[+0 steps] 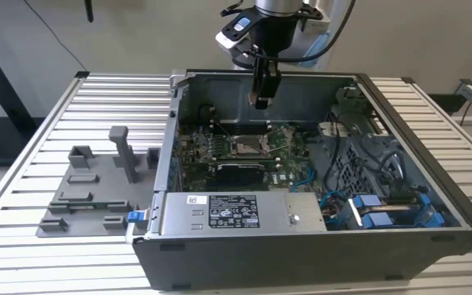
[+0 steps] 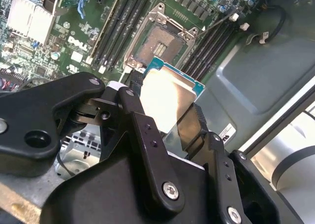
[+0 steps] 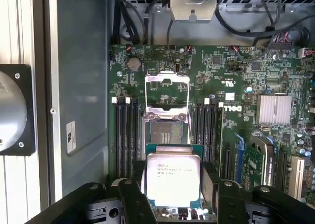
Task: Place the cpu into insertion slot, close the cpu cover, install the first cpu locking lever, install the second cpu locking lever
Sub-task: 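Place the cpu into insertion slot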
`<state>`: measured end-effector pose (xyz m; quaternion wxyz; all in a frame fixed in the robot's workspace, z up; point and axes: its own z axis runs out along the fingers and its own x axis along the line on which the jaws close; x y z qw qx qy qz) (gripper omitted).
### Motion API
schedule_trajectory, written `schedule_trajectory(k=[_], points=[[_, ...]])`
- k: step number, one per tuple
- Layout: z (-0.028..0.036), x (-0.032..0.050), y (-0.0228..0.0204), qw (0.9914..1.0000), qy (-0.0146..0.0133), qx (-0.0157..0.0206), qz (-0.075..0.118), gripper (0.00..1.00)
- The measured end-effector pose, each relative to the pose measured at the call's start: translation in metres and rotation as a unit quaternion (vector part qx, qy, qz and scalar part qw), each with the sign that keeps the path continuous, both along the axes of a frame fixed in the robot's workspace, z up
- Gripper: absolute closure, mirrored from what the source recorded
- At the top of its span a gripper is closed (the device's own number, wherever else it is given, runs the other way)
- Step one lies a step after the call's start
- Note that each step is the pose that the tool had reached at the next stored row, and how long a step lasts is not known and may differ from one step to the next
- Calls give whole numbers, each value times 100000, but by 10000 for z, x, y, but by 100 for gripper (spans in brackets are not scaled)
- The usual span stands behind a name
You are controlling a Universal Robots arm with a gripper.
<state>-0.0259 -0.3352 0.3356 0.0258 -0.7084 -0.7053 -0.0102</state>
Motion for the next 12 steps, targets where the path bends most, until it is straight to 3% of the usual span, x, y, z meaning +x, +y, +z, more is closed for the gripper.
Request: schedule_trajectory(k=[12], points=[[-14,0,2,100000,2,-3,-1,45]])
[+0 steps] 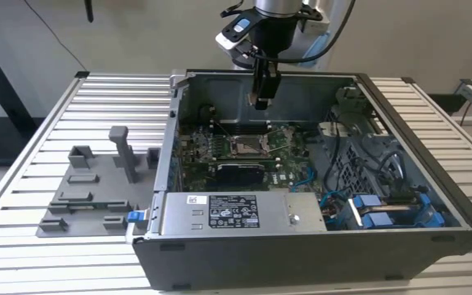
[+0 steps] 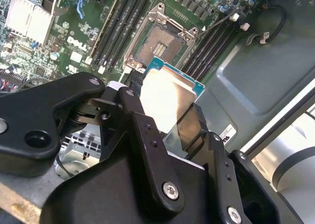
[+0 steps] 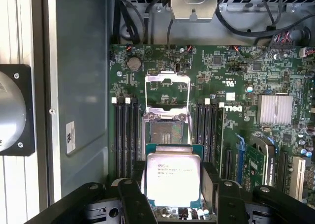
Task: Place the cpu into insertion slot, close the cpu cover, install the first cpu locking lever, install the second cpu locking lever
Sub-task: 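Place the cpu into insertion slot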
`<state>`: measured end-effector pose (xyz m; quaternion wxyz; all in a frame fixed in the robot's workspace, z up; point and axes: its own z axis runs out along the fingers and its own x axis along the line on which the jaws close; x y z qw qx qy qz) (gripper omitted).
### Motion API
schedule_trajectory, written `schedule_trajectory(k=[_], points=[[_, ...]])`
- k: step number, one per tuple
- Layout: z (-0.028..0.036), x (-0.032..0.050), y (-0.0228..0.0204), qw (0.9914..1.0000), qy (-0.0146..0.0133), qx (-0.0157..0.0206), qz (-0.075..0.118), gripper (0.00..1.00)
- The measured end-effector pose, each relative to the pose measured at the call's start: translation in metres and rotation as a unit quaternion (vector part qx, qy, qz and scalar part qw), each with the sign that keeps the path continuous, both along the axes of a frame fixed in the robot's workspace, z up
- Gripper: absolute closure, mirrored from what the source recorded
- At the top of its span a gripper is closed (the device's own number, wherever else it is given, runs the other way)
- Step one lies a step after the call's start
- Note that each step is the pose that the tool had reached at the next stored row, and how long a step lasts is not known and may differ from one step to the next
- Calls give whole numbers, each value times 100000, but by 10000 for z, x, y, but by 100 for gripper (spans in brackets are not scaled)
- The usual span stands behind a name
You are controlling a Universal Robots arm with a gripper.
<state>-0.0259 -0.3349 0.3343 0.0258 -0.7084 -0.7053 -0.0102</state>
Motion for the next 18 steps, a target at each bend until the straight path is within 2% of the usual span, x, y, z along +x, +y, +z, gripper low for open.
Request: schedule_trajectory(k=[5,14,18], points=[[-28,0,3,100000,-3,3,0,45],[-172,-9,53,99999,-50,-2,473,45],[-245,-30,70,99997,-283,-1,708,45]])
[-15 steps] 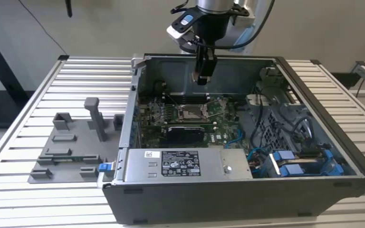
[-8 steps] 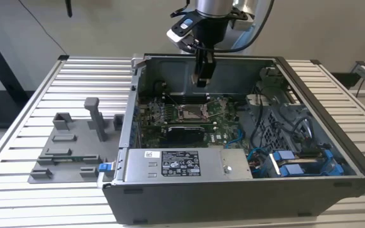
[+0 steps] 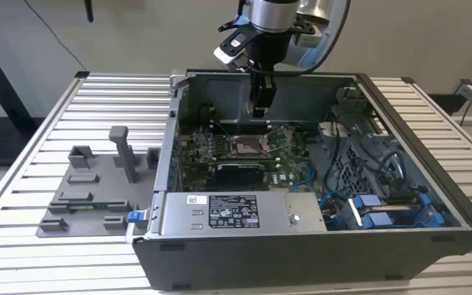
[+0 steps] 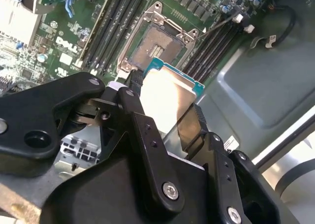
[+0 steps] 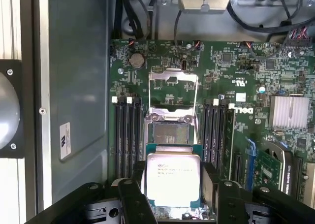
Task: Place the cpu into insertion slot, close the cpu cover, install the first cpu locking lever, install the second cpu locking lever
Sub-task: 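Place the cpu into insertion slot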
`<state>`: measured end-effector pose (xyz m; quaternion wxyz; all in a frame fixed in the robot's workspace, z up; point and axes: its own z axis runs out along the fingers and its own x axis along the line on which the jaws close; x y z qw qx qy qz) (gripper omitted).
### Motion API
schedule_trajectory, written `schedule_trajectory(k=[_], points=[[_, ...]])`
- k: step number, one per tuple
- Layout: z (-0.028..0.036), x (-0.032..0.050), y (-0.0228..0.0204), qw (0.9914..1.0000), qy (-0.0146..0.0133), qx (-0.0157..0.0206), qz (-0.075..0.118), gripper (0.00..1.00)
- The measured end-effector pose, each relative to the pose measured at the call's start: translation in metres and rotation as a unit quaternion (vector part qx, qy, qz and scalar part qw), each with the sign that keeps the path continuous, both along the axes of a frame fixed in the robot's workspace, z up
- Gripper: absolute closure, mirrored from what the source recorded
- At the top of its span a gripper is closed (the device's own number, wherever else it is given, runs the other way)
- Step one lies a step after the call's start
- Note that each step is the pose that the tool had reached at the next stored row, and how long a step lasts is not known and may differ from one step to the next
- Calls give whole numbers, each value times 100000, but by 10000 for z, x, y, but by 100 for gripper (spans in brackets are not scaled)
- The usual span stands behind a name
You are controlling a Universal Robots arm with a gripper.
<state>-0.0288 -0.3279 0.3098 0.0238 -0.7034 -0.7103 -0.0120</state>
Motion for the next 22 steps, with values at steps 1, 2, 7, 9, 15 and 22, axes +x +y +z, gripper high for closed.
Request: schedule_trajectory(k=[1,2,7,9,15,22], points=[[-18,-6,1,100000,-98,-2,40,45],[-37,-11,1,100000,-187,2,72,45],[-127,-21,2,99999,-349,4,115,45],[-165,-25,3,99999,-354,1,109,45],[-262,-33,4,99999,-355,2,118,45],[-365,-38,5,99999,-357,6,105,45]])
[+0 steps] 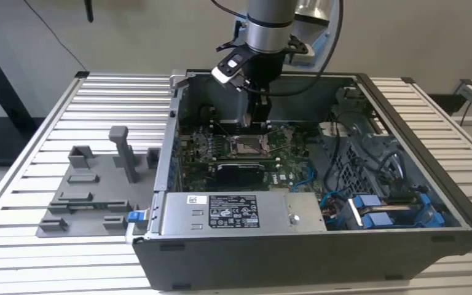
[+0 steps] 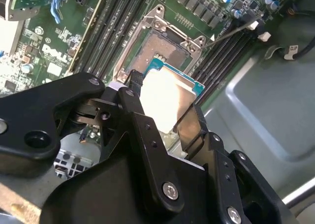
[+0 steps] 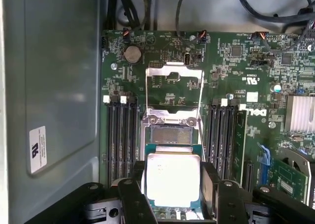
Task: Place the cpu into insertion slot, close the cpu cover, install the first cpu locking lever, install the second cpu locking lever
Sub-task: 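Place the cpu into insertion slot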
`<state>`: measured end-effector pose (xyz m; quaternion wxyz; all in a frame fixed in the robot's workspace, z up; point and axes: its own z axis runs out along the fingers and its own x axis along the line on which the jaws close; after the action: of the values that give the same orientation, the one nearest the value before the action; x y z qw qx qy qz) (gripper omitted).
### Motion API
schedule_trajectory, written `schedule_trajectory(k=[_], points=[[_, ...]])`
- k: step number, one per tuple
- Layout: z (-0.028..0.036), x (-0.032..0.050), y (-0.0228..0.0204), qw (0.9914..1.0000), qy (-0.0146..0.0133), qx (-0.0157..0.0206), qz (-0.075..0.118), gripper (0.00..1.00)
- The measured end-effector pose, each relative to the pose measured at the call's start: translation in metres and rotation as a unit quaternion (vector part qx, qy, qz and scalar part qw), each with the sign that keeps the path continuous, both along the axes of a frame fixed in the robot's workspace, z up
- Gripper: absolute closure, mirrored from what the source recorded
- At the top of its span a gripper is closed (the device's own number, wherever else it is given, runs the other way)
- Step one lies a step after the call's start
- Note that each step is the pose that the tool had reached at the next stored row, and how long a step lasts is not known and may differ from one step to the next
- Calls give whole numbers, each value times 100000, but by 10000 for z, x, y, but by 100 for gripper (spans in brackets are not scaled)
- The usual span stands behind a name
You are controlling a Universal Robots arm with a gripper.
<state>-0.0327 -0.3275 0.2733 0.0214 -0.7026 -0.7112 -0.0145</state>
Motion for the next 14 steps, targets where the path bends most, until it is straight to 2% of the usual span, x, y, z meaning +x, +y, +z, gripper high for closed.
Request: schedule_trajectory(k=[14], points=[[-235,-7,7,100000,3,-5,0,45]])
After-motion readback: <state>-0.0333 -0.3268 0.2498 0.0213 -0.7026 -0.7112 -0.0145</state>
